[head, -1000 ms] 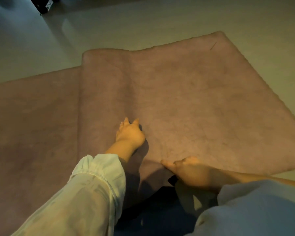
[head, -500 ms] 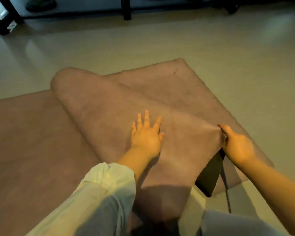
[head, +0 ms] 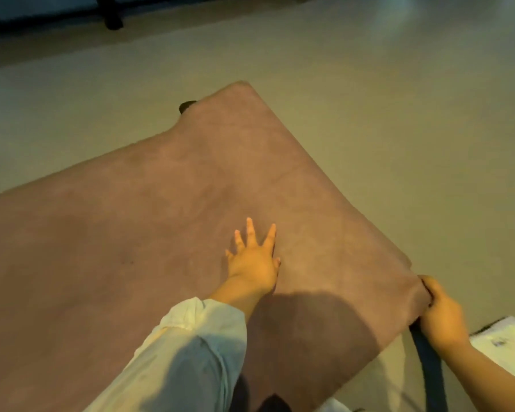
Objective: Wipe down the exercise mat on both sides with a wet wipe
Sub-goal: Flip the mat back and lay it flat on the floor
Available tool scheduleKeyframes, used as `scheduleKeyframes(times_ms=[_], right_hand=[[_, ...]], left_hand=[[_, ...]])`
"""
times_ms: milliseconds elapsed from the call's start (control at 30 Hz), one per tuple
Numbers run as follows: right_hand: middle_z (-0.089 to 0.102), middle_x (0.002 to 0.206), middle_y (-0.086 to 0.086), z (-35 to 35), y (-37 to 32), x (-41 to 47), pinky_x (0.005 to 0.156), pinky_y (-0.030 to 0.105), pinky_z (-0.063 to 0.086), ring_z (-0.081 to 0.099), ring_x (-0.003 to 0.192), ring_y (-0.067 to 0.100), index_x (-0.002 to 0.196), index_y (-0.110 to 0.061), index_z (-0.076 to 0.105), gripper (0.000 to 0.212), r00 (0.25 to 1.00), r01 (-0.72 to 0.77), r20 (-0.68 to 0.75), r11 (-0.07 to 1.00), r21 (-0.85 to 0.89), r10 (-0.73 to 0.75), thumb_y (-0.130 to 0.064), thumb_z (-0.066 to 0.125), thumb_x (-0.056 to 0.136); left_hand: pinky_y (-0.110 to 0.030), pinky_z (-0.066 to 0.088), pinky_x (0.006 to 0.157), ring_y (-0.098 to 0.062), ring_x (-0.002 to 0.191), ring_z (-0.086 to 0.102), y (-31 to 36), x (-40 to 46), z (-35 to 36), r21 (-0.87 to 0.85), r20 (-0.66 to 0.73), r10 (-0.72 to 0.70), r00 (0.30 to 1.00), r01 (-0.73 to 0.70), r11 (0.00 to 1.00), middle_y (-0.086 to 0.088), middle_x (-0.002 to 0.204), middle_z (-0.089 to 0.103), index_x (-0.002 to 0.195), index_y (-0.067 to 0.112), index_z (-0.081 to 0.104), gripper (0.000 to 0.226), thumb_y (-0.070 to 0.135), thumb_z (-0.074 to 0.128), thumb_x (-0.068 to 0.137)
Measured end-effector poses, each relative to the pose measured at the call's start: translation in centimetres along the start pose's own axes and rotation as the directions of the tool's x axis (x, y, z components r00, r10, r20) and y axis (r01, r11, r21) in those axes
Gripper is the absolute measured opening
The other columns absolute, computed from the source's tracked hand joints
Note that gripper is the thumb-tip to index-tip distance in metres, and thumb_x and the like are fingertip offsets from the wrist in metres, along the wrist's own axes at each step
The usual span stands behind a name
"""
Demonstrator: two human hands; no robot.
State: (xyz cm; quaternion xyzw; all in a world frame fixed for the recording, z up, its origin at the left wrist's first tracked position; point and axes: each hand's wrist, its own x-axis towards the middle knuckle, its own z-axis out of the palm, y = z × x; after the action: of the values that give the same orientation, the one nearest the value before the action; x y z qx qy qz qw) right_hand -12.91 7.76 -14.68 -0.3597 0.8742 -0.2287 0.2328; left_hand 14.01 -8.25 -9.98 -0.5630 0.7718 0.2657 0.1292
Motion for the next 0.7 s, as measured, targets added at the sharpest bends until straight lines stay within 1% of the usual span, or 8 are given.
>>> scheduleKeyframes(times_ms=[167,267,300,367,433,467,600,700], right_hand=[[0.064,0.093,0.008,-0.4,0.1,0.9,0.076,0.030,0.036,0.056,0.086,0.024,0.107,-0.017,0.061,0.037,0.999,0.013,0.040,0.995,0.102,-0.017,0.012,0.053,0.084],[0.067,0.102,0.008,-1.8,0.1,2.6,0.078,0.036,0.046,0.061,0.093,0.027,0.104,-0.023,0.060,0.040,0.967,0.027,0.249,0.994,0.103,-0.052,0.010,0.059,0.081],[0.065,0.108,0.004,-2.8,0.1,3.7,0.086,0.036,0.046,0.060,0.100,0.025,0.110,-0.025,0.056,0.044,0.911,0.076,0.406,0.997,0.025,-0.079,0.006,0.066,0.079],[0.054,0.121,-0.006,-5.3,-0.3,6.6,0.099,0.032,0.042,0.053,0.112,0.017,0.122,-0.028,0.043,0.063,0.671,0.171,0.741,0.975,-0.145,-0.007,-0.001,0.074,0.074],[0.054,0.125,-0.001,-6.8,-1.2,9.7,0.094,0.027,0.047,0.054,0.112,0.018,0.122,-0.025,0.043,0.059,0.440,0.182,0.889,0.957,-0.227,0.127,0.006,0.067,0.078],[0.058,0.123,0.004,-7.0,-2.0,11.2,0.085,0.022,0.048,0.056,0.108,0.019,0.121,-0.022,0.047,0.051,0.437,0.212,0.886,0.940,-0.266,0.153,0.007,0.061,0.081],[0.062,0.120,0.010,-4.3,-5.5,15.9,0.076,0.022,0.035,0.056,0.107,0.026,0.123,-0.014,0.054,0.029,0.869,0.230,0.493,0.920,-0.318,-0.047,-0.017,0.052,0.094],[0.063,0.116,0.015,-1.4,-7.7,17.0,0.081,0.031,0.041,0.057,0.107,0.032,0.123,-0.009,0.053,0.035,0.895,0.220,0.431,0.955,-0.200,-0.116,-0.026,0.057,0.093]], left_hand=[[-0.056,0.013,0.112,-0.035,0.143,-0.012,3.9,3.3,-0.2,0.061,0.009,0.123,0.992,-0.124,0.990,-0.009,0.154,-0.025,0.148,0.037,-0.004,0.066,0.040,0.038,0.098],[-0.057,0.014,0.111,-0.035,0.143,-0.013,6.2,5.4,-0.9,0.102,0.038,0.206,0.978,-0.209,0.973,-0.006,0.154,-0.026,0.147,0.040,-0.006,0.073,0.039,0.046,0.096],[-0.058,0.015,0.110,-0.036,0.142,-0.014,6.9,6.1,-1.1,0.121,0.063,0.208,0.976,-0.215,0.969,-0.005,0.154,-0.027,0.147,0.041,-0.008,0.078,0.038,0.050,0.094],[-0.063,0.017,0.108,-0.039,0.141,-0.017,8.0,7.8,-1.8,0.150,0.118,0.165,0.979,-0.182,0.972,-0.004,0.152,-0.030,0.145,0.044,-0.011,0.092,0.038,0.061,0.088],[-0.065,0.022,0.106,-0.043,0.139,-0.019,9.0,9.5,-2.5,0.152,0.166,0.080,0.983,-0.106,0.983,-0.005,0.150,-0.034,0.143,0.046,-0.015,0.109,0.039,0.072,0.079],[-0.065,0.023,0.106,-0.045,0.138,-0.018,9.3,10.3,-2.8,0.148,0.179,0.039,0.983,-0.066,0.987,-0.007,0.150,-0.035,0.142,0.046,-0.018,0.116,0.040,0.076,0.074],[-0.067,0.021,0.105,-0.050,0.138,-0.011,10.5,11.7,-3.0,0.145,0.205,-0.065,0.977,0.035,0.989,-0.013,0.151,-0.031,0.139,0.045,-0.026,0.129,0.039,0.081,0.067],[-0.063,0.022,0.108,-0.050,0.138,-0.010,10.7,11.9,-3.0,0.135,0.256,-0.111,0.960,0.078,0.988,-0.013,0.151,-0.031,0.138,0.045,-0.027,0.131,0.037,0.082,0.067]])
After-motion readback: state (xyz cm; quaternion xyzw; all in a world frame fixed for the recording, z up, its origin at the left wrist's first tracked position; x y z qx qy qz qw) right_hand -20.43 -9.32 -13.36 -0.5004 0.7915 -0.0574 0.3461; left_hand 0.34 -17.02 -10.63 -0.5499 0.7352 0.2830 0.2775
